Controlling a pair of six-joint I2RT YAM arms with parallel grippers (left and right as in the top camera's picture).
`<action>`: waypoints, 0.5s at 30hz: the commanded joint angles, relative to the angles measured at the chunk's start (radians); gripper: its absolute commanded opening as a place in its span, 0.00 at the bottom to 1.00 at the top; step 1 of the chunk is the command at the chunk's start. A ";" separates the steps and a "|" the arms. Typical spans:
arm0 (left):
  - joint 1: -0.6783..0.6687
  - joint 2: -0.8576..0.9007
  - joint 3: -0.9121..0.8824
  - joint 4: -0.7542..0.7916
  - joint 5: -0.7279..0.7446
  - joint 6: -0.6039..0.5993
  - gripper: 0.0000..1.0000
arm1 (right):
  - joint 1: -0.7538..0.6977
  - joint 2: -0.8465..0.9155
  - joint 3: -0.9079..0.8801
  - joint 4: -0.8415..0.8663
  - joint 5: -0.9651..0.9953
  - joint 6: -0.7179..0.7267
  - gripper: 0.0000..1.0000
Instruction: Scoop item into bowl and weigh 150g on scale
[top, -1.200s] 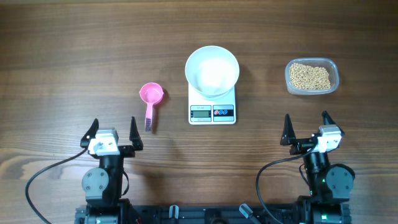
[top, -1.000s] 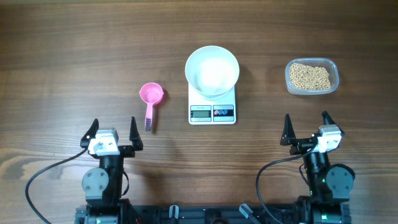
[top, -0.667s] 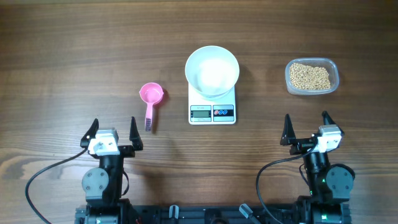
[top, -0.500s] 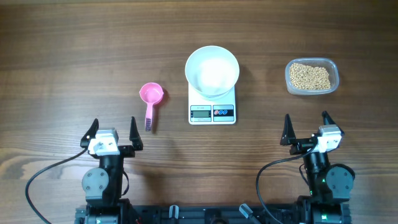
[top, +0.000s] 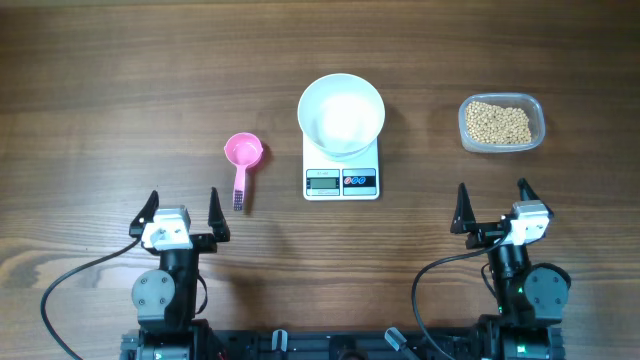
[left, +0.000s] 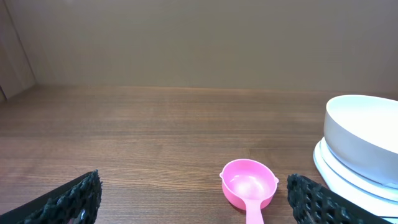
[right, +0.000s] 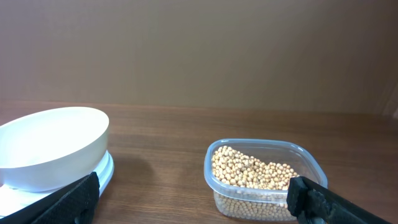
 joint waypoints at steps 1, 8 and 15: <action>-0.004 -0.011 -0.006 0.002 -0.002 0.015 1.00 | 0.004 -0.011 -0.003 0.003 0.013 -0.012 1.00; -0.004 -0.011 -0.006 0.002 -0.002 0.015 1.00 | 0.004 -0.011 -0.003 0.003 0.013 -0.012 1.00; -0.005 -0.011 -0.006 0.020 0.253 -0.225 1.00 | 0.004 -0.011 -0.003 0.003 0.013 -0.012 1.00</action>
